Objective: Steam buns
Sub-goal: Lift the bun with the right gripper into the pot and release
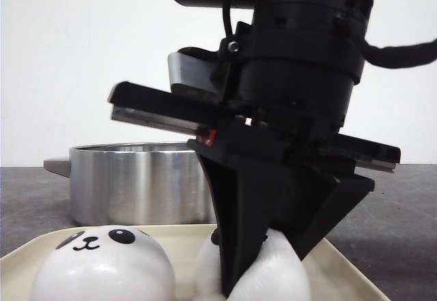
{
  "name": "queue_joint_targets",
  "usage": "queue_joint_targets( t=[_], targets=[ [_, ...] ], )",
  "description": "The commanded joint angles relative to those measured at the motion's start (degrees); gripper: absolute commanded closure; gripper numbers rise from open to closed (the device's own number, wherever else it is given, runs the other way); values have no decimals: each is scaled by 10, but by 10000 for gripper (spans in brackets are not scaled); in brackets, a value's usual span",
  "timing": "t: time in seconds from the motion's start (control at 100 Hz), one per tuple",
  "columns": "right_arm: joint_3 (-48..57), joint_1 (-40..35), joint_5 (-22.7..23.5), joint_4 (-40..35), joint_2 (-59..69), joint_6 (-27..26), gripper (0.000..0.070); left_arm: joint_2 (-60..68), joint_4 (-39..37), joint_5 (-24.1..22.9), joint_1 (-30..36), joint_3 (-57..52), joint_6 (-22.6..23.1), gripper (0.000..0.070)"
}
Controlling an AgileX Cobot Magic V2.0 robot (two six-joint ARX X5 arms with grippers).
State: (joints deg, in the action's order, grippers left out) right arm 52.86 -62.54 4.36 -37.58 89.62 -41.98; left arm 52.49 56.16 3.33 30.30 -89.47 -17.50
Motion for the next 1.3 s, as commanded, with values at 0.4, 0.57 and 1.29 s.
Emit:
queue_joint_targets(
  t=[0.4, 0.57, 1.29],
  targets=[
    [295, 1, -144, -105, -108, 114, 695, 5, -5, -9, 5, -12, 25, 104],
    [373, 74, -124, -100, -52, 179, 695, 8, -5, -10, 5, -12, 30, 104],
    [384, 192, -42, -76, 240, 246, 694, 43, 0, -10, 5, -12, 29, 104]
  ],
)
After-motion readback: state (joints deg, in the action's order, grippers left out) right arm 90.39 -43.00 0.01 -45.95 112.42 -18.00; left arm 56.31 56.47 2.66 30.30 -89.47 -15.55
